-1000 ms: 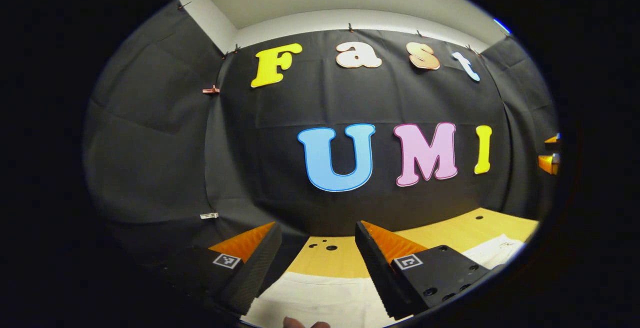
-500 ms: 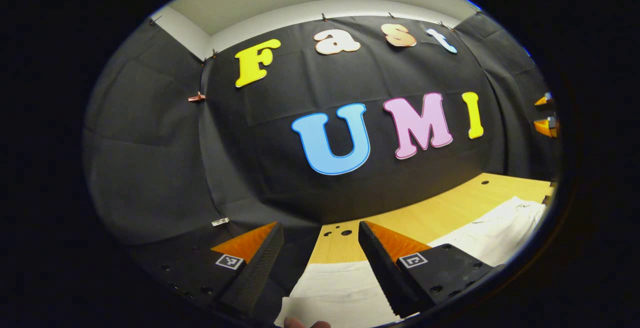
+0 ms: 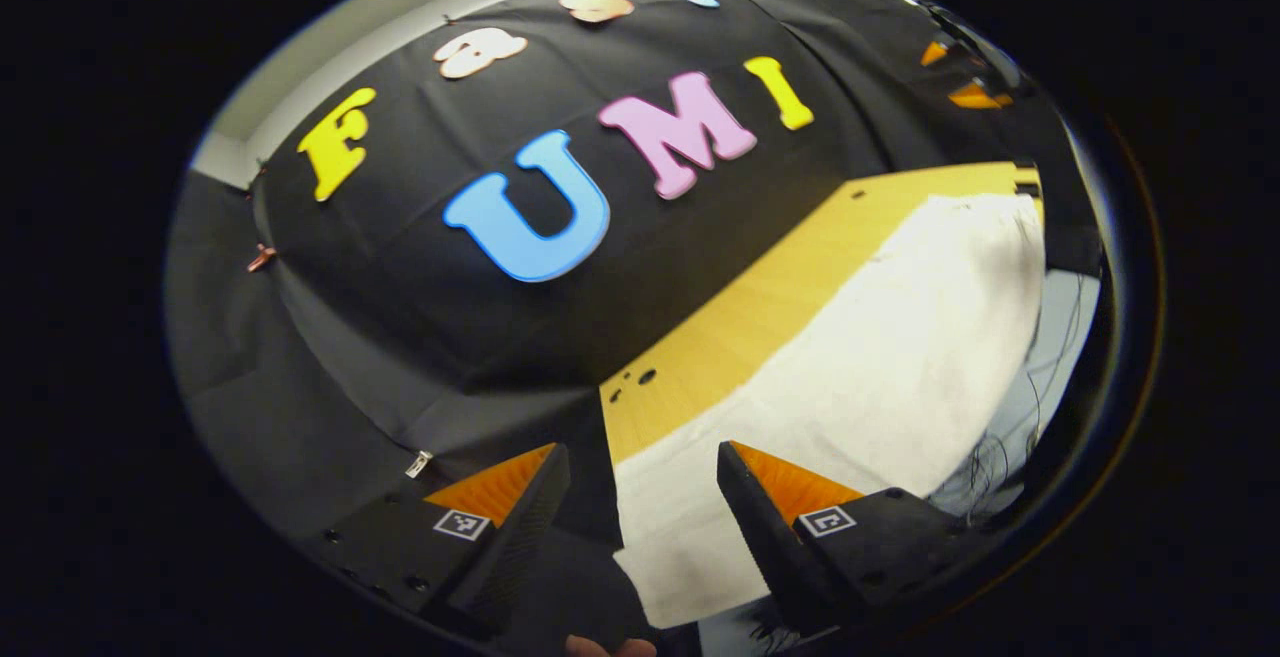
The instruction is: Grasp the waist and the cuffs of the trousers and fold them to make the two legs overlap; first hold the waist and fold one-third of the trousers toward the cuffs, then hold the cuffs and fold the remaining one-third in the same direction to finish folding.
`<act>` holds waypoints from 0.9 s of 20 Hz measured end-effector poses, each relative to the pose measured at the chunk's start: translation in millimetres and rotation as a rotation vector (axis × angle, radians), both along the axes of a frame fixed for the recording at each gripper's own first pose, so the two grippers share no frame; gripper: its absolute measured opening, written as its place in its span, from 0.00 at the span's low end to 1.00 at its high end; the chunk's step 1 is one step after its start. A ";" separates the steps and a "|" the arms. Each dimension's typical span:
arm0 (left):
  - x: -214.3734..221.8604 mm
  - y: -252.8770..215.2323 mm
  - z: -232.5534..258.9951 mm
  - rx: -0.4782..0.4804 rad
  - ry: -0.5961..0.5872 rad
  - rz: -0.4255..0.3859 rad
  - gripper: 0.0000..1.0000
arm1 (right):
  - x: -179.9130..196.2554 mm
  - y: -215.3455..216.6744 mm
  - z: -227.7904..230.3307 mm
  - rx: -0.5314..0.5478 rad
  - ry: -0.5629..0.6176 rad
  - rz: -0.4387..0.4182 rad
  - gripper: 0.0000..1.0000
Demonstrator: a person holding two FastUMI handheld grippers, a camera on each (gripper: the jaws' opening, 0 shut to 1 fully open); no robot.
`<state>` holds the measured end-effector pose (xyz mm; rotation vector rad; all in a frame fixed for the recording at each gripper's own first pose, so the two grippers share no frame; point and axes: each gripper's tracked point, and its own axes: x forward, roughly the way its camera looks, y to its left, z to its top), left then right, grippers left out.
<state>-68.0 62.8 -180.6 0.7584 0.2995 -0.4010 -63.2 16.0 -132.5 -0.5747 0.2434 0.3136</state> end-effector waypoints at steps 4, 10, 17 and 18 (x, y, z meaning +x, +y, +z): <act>-26.0 12.5 -72.1 0.172 0.106 -0.089 0.95 | -27.7 9.0 -49.2 -0.115 0.074 0.098 0.95; -58.9 43.5 -168.5 0.444 0.270 -0.205 0.95 | -62.7 18.1 -103.7 -0.222 0.169 0.225 0.95; -50.8 59.0 -217.7 0.635 0.333 -0.280 0.95 | -78.5 30.3 -152.5 -0.260 0.258 0.283 0.95; -50.3 59.3 -224.7 0.648 0.346 -0.280 0.95 | -80.7 31.2 -158.3 -0.265 0.270 0.286 0.95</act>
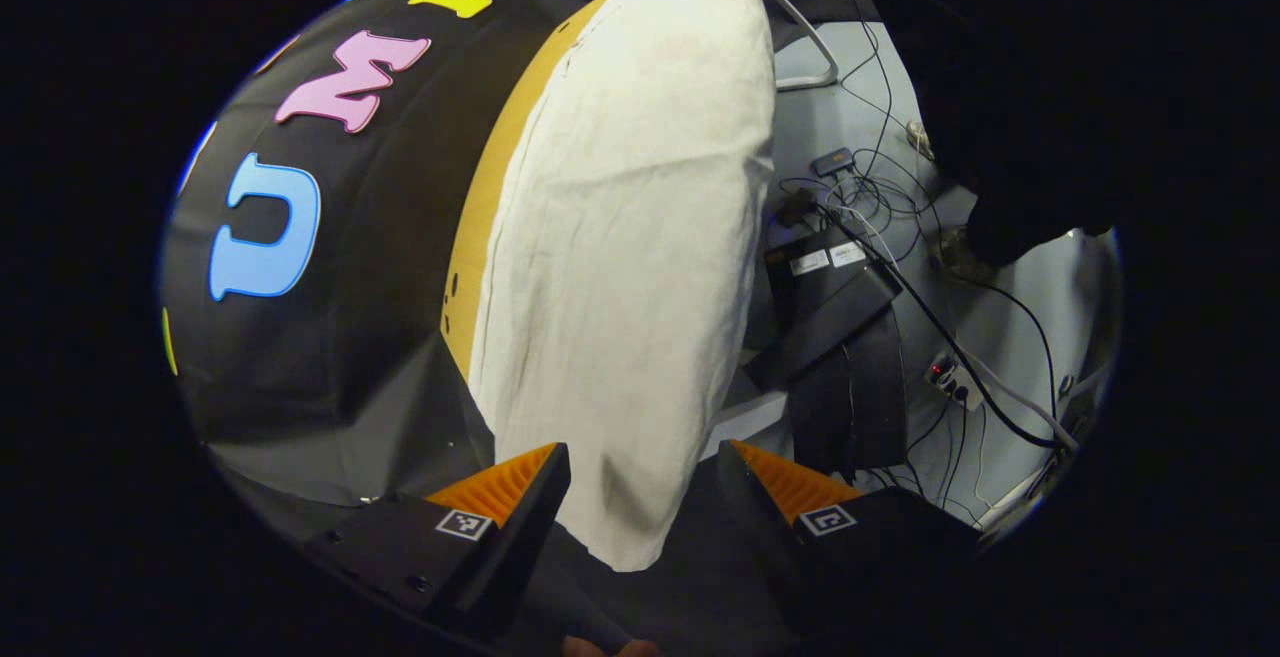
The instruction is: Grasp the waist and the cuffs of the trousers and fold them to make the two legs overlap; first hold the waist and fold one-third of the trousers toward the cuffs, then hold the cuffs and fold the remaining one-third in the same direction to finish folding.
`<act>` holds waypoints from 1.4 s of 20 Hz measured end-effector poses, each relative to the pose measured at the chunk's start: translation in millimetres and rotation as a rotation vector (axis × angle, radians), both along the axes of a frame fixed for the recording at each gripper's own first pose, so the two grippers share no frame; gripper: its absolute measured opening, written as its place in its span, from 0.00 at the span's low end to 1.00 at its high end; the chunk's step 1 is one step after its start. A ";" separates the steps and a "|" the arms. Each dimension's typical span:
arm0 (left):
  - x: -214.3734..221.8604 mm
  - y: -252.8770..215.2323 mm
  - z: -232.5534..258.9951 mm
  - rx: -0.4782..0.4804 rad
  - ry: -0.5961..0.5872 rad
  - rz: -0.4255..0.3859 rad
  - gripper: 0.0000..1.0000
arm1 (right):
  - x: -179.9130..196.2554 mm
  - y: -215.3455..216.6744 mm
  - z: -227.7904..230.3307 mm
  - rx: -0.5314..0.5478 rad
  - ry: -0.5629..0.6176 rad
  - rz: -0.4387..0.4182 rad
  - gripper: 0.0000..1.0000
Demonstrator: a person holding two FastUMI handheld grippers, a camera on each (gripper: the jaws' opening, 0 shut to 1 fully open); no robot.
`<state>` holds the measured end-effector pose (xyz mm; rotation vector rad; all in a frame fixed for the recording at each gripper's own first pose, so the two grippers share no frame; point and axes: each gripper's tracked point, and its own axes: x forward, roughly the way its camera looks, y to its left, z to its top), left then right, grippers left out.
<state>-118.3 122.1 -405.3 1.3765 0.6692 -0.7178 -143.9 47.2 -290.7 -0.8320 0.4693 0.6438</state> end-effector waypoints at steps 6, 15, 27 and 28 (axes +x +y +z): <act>9.9 0.0 -22.9 0.051 0.033 -0.004 0.95 | -11.0 -2.1 -34.7 -0.038 0.067 -0.006 0.95; 7.1 -1.8 0.9 0.078 0.083 -0.017 0.66 | -3.6 -2.3 -43.7 -0.054 0.064 0.016 0.95; 21.4 -7.9 8.1 0.054 0.103 0.075 0.16 | -1.6 6.8 -82.2 -0.112 0.094 0.122 0.95; 24.6 -8.3 4.0 0.050 0.112 0.084 0.10 | -0.8 8.8 -85.9 -0.113 0.103 0.124 0.95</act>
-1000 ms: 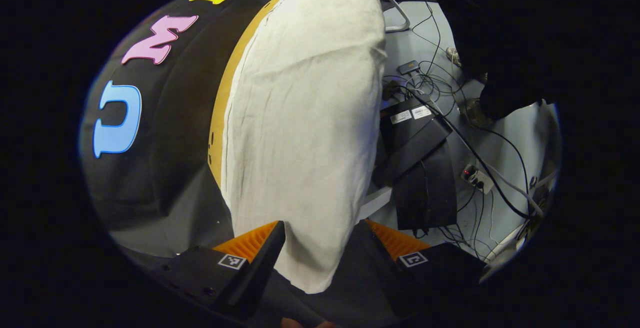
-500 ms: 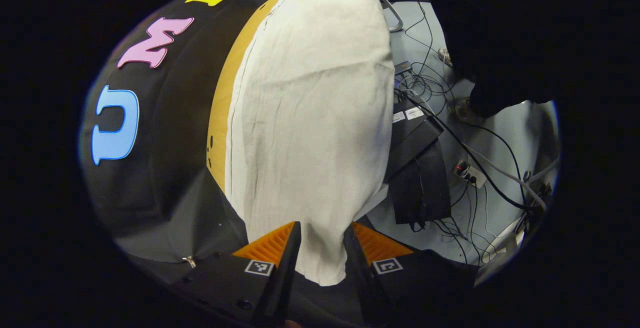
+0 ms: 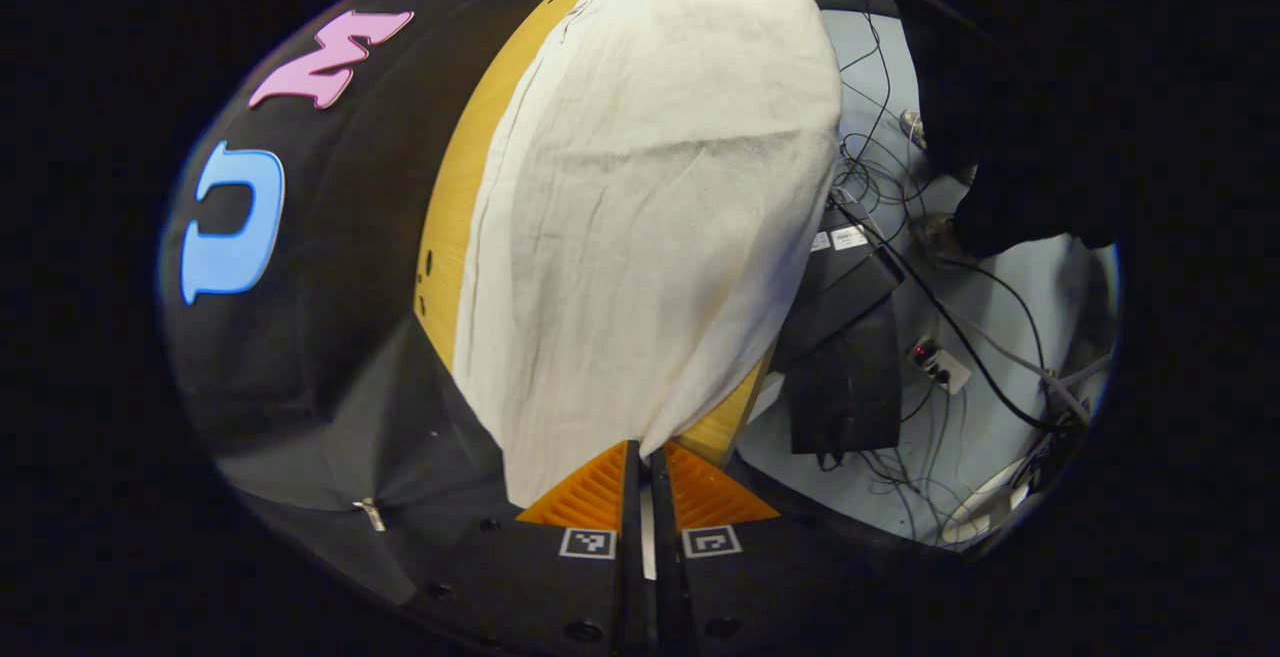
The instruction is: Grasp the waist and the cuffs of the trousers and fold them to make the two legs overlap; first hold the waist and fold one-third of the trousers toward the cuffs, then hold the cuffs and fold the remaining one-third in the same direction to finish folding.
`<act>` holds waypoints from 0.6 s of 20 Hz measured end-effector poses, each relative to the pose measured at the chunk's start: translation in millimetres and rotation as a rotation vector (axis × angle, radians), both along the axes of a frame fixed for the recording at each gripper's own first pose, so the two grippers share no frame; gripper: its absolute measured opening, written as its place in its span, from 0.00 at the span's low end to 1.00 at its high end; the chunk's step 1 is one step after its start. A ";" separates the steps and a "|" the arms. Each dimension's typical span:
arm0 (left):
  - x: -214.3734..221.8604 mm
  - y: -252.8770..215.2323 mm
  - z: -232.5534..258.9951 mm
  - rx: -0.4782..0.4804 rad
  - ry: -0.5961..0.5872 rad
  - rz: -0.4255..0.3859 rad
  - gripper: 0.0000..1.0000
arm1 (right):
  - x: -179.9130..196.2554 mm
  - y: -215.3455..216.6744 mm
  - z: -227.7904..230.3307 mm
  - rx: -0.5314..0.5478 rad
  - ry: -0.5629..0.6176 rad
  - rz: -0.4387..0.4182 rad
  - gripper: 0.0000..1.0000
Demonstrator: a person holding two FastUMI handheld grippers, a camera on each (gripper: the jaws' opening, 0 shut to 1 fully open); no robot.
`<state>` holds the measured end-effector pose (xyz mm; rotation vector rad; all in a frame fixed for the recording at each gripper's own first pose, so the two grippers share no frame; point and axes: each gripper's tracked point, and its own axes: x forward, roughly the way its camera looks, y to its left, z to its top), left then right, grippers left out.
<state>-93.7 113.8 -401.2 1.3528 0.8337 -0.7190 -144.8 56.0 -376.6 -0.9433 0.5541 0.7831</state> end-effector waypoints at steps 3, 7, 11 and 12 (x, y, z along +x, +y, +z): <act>10.6 -9.9 1.3 -0.009 0.004 0.001 0.06 | 0.6 10.4 -7.8 0.007 0.028 0.026 0.95; 17.8 -11.0 -1.0 -0.022 0.035 0.014 0.06 | -3.0 20.2 -15.9 0.018 0.086 0.054 0.94; 22.2 -7.5 -2.6 -0.019 0.050 0.013 0.06 | -17.1 26.5 -27.2 0.045 0.253 0.050 0.37; 21.8 -8.3 -2.4 -0.023 0.057 0.011 0.06 | -17.5 25.0 -26.9 0.042 0.271 0.058 0.36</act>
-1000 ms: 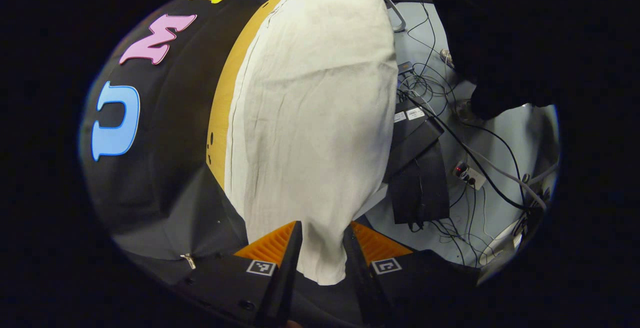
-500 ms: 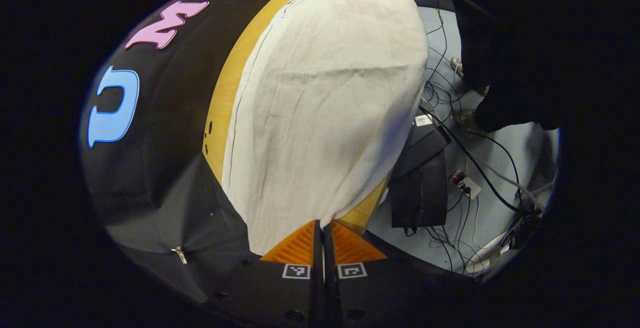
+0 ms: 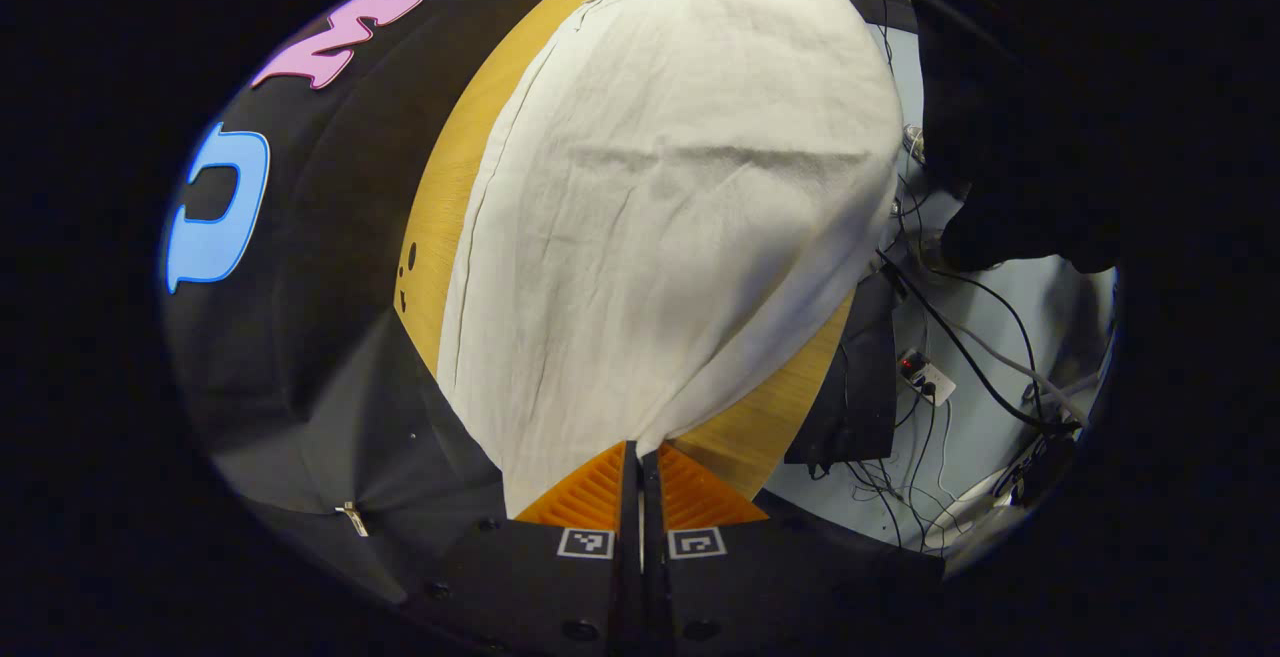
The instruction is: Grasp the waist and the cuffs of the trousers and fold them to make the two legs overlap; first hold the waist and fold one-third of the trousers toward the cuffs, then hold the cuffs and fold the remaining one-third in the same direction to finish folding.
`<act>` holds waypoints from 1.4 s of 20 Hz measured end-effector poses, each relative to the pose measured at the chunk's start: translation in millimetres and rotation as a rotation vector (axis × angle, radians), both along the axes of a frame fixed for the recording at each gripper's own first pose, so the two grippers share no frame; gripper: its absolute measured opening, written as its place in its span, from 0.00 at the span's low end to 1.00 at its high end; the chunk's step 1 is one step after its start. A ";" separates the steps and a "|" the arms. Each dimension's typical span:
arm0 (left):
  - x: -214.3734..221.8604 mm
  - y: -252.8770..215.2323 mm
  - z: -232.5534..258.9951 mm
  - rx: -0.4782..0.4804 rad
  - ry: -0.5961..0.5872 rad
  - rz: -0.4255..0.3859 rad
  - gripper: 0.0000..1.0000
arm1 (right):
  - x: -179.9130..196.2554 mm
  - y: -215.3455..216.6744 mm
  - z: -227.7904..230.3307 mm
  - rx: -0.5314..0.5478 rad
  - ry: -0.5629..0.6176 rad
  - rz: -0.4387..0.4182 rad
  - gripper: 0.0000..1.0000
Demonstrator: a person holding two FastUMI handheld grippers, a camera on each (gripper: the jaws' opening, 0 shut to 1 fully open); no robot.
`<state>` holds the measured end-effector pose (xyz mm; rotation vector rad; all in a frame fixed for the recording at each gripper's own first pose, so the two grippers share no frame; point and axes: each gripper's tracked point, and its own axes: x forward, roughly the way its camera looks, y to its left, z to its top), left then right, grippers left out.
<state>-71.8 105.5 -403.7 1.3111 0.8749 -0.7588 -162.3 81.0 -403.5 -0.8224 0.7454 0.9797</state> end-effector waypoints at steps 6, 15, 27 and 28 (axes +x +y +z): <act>4.2 -1.7 10.1 -0.053 -0.003 0.001 0.06 | 18.2 -4.0 30.6 0.035 -0.037 -0.024 0.06; 57.8 -18.2 62.5 -0.216 -0.100 0.144 0.05 | 96.6 -22.4 86.1 0.087 -0.228 -0.203 0.05; 183.2 -34.9 71.9 -0.219 -0.227 0.140 0.05 | 230.8 -15.7 110.8 0.043 -0.390 -0.204 0.05; 193.3 -34.7 67.4 -0.213 -0.226 0.147 0.05 | 241.8 -13.1 106.1 0.035 -0.390 -0.198 0.06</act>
